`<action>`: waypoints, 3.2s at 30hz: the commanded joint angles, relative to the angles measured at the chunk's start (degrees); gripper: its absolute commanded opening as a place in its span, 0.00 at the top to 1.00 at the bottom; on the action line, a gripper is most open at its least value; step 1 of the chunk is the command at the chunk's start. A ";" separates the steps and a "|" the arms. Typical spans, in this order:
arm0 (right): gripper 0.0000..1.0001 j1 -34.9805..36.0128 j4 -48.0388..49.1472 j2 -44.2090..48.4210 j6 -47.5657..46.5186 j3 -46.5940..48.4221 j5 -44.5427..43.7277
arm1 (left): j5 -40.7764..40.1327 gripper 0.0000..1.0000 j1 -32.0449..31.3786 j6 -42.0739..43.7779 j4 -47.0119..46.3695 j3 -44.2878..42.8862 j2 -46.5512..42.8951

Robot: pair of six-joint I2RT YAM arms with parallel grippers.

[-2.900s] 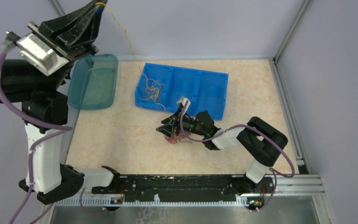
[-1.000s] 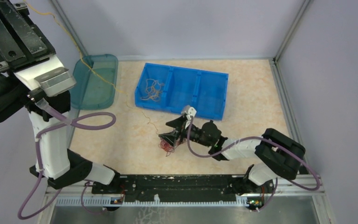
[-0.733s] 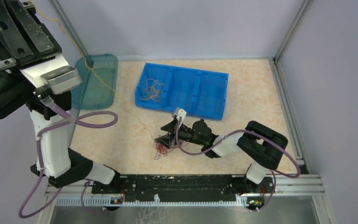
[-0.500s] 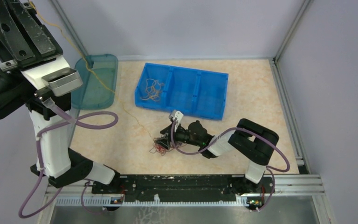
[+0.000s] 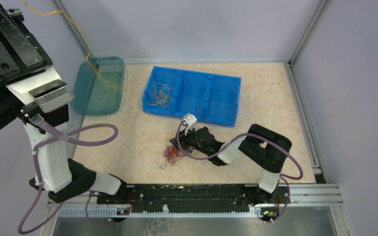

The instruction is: Untangle the cables

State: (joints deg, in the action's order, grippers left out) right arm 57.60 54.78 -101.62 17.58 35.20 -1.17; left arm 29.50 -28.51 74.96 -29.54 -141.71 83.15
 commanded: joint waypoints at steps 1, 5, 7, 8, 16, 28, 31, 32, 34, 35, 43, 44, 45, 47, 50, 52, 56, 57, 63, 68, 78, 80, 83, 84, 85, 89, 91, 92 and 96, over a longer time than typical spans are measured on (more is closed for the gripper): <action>0.48 0.33 5.53 5.87 -0.45 -3.29 -3.96 | -4.87 1.00 0.01 -2.68 4.27 6.65 -4.53; 0.45 -0.01 3.31 12.33 -0.93 -3.95 -3.97 | -9.64 1.00 0.03 -2.58 9.40 20.43 -9.73; 0.45 -0.42 2.63 15.22 -1.29 -4.66 -4.24 | -11.98 1.00 0.03 -3.81 13.17 22.64 -10.00; 0.44 -0.59 2.28 16.43 -1.46 -4.92 -4.53 | -13.36 1.00 0.04 -4.99 14.04 23.43 -9.76; 0.44 -2.00 0.24 23.69 -2.28 -7.03 -7.06 | -19.86 1.00 -0.01 -5.09 19.35 26.79 -6.14; 0.44 -5.51 -4.76 29.71 -0.29 -8.33 -9.00 | -21.12 1.00 5.31 -5.47 16.71 30.32 0.32; 0.44 -6.35 -4.96 30.54 0.29 -9.02 -8.96 | -20.30 1.00 8.06 -7.05 15.87 29.05 2.67; 0.44 -6.54 -5.08 30.68 0.48 -9.15 -8.83 | -20.21 1.00 8.93 -7.36 15.39 28.73 3.56; 0.44 -6.75 -5.06 30.78 0.69 -9.48 -8.62 | -20.49 1.00 10.42 -8.38 14.05 27.74 5.16; 0.44 -6.85 -5.04 30.74 0.82 -9.58 -8.49 | -20.70 1.00 11.01 -9.08 13.82 26.69 5.96; 0.44 -6.91 -3.90 29.84 1.96 -10.27 -8.24 | -22.63 1.00 13.04 -13.44 6.17 19.32 11.44; 0.44 -6.98 -3.82 29.75 2.03 -10.25 -8.09 | -22.72 1.00 13.04 -13.83 5.46 18.26 12.02; 0.44 -6.98 -3.83 29.61 2.18 -10.29 -8.12 | -22.65 1.00 13.04 -13.97 5.23 17.24 12.56; 0.44 -6.96 -3.61 29.54 2.28 -10.25 -7.98 | -22.73 1.00 13.04 -14.05 4.93 15.69 13.55; 0.45 -7.04 -3.49 29.54 2.62 -10.31 -7.82 | -22.98 1.00 13.19 -13.80 5.18 15.60 13.97; 0.45 -7.06 -3.46 29.55 2.72 -10.35 -7.66 | -23.07 1.00 13.45 -13.81 4.94 16.62 13.80; 0.45 -7.05 -3.54 29.80 2.85 -10.48 -7.69 | -22.85 1.00 13.74 -14.13 5.02 19.49 12.91; 0.45 -7.06 -3.54 29.82 2.89 -10.52 -7.68 | -22.71 1.00 13.75 -14.24 5.02 20.25 12.56; 0.46 -7.06 -3.54 30.10 2.98 -10.57 -7.85 | -21.70 1.00 13.86 -12.93 4.41 28.71 10.48; 0.46 -7.24 -3.96 31.18 2.98 -10.73 -8.23 | -20.08 1.00 13.83 -13.54 11.51 34.79 8.49; 0.46 -7.51 -4.98 32.85 3.07 -10.66 -8.46 | -19.74 1.00 13.43 -16.68 39.84 44.41 6.02; 0.46 -7.50 -5.25 32.97 3.16 -10.54 -8.50 | -18.93 1.00 13.48 -17.43 46.00 44.21 6.58; 0.46 -7.59 -5.71 33.13 3.25 -10.33 -8.63 | -16.82 1.00 13.40 -19.09 55.58 43.27 7.71; 0.46 -7.57 -5.81 33.22 3.29 -10.17 -8.75 | -16.55 1.00 13.40 -19.94 58.06 42.98 8.25; 0.46 -7.58 -5.89 33.29 3.37 -10.13 -8.80 | -16.68 1.00 13.32 -21.30 59.70 42.78 9.03; 0.47 -7.59 -6.50 33.57 3.60 -9.83 -8.91 | -16.58 1.00 13.31 -25.47 61.66 41.53 11.43; 0.47 -7.57 -6.99 33.94 3.60 -9.68 -9.17 | -16.18 1.00 13.18 -26.84 62.52 40.57 12.89; 0.47 -7.64 -7.24 34.12 3.60 -9.68 -9.34 | -16.13 1.00 13.14 -27.60 62.96 39.98 13.62; 0.47 -7.73 -8.16 34.94 3.47 -9.79 -9.96 | -15.84 1.00 12.81 -29.22 63.66 38.38 17.45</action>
State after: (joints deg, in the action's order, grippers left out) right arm 50.43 45.56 -69.04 20.80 24.71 -9.85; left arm 12.43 -15.29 49.52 31.57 -100.27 97.89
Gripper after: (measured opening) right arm 0.535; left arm 0.007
